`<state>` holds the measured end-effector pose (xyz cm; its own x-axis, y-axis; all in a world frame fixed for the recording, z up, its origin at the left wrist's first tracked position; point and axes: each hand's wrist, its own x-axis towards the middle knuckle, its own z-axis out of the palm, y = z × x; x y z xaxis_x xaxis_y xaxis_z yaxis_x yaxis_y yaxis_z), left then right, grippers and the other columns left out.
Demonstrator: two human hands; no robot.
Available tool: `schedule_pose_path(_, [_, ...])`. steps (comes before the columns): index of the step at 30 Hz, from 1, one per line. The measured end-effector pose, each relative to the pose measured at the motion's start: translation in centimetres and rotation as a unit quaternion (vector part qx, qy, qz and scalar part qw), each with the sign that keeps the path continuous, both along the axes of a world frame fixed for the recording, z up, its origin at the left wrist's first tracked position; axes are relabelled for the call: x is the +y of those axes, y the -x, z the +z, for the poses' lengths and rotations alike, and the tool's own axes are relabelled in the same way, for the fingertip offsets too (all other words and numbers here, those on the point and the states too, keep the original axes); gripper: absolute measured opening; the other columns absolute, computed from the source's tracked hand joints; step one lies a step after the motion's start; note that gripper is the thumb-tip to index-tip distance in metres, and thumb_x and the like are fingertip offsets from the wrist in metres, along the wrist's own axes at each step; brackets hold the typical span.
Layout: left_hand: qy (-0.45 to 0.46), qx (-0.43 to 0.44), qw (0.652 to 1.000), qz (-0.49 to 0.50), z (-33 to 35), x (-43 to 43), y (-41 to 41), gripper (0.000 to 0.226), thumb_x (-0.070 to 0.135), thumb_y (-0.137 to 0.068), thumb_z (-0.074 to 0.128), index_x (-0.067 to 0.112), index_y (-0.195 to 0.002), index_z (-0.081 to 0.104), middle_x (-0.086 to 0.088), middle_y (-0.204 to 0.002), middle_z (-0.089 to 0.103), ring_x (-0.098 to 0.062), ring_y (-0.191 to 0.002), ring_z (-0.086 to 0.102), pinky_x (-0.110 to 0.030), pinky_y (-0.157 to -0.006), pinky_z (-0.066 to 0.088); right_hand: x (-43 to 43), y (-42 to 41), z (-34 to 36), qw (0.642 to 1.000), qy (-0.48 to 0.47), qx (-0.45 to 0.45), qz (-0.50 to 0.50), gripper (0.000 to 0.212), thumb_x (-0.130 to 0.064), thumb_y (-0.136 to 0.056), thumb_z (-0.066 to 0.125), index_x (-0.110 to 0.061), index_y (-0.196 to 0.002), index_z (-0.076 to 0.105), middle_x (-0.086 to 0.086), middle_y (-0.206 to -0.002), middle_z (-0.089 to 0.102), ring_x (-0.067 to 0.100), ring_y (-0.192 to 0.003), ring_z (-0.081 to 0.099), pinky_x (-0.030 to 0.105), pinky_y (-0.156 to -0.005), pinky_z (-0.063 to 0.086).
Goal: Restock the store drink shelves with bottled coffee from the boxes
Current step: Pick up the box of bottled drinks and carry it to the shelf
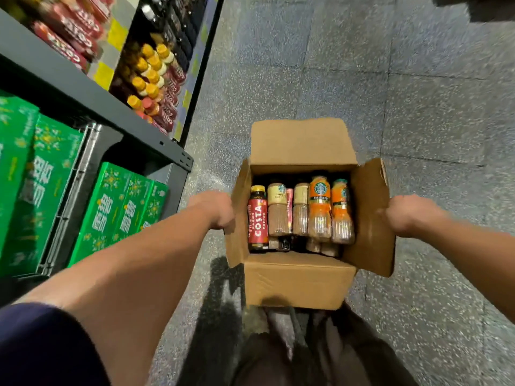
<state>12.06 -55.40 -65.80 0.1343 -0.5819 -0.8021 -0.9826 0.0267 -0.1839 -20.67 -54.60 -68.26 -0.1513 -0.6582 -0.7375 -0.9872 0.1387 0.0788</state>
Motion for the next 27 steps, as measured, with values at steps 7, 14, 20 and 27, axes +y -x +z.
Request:
schedule_pose_path(7, [-0.005, 0.004, 0.999, 0.034, 1.8, -6.1, 1.6, 0.029, 0.037, -0.092, 0.054, 0.016, -0.107, 0.067, -0.009, -0.117, 0.064, -0.028, -0.108, 0.059, -0.032, -0.087, 0.047, -8.4, 1.6, 1.8, 0.999, 0.029, 0.011, 0.027, 0.041, -0.034, -0.096, 0.043, -0.006, -0.122, 0.057, 0.020, -0.127, 0.058, 0.036, -0.114, 0.056, 0.038, -0.090, 0.047])
schedule_pose_path(14, [-0.009, 0.011, 0.998, 0.053, 0.9, -11.0, 1.4, 0.028, 0.034, -0.092, 0.051, 0.017, -0.110, 0.065, -0.006, -0.114, 0.064, -0.026, -0.101, 0.058, -0.032, -0.083, 0.044, -16.7, 1.5, 3.2, 0.996, 0.034, 0.032, 0.081, 0.031, -0.029, -0.092, 0.047, -0.010, -0.109, 0.062, 0.017, -0.115, 0.062, 0.035, -0.105, 0.059, 0.038, -0.087, 0.050])
schedule_pose_path(20, [0.006, 0.030, 0.998, 0.049, -1.1, -15.7, 0.5, 0.017, 0.026, -0.091, 0.050, 0.017, -0.097, 0.063, -0.004, -0.102, 0.063, -0.024, -0.089, 0.055, -0.036, -0.082, 0.048, -21.9, 0.0, 3.7, 0.996, 0.012, 0.038, 0.082, 0.026, -0.034, -0.091, 0.050, -0.013, -0.101, 0.062, 0.015, -0.112, 0.063, 0.034, -0.102, 0.059, 0.036, -0.084, 0.047])
schedule_pose_path(27, [0.008, 0.033, 0.995, 0.093, -1.7, -22.0, -1.5, 0.019, 0.023, -0.092, 0.047, 0.015, -0.100, 0.063, -0.004, -0.102, 0.064, -0.021, -0.086, 0.055, -0.032, -0.075, 0.047, -29.4, -2.8, 4.2, 0.996, 0.020, 0.054, 0.068, 0.022, -0.027, -0.092, 0.048, -0.012, -0.103, 0.061, 0.014, -0.109, 0.063, 0.033, -0.098, 0.057, 0.035, -0.080, 0.043])
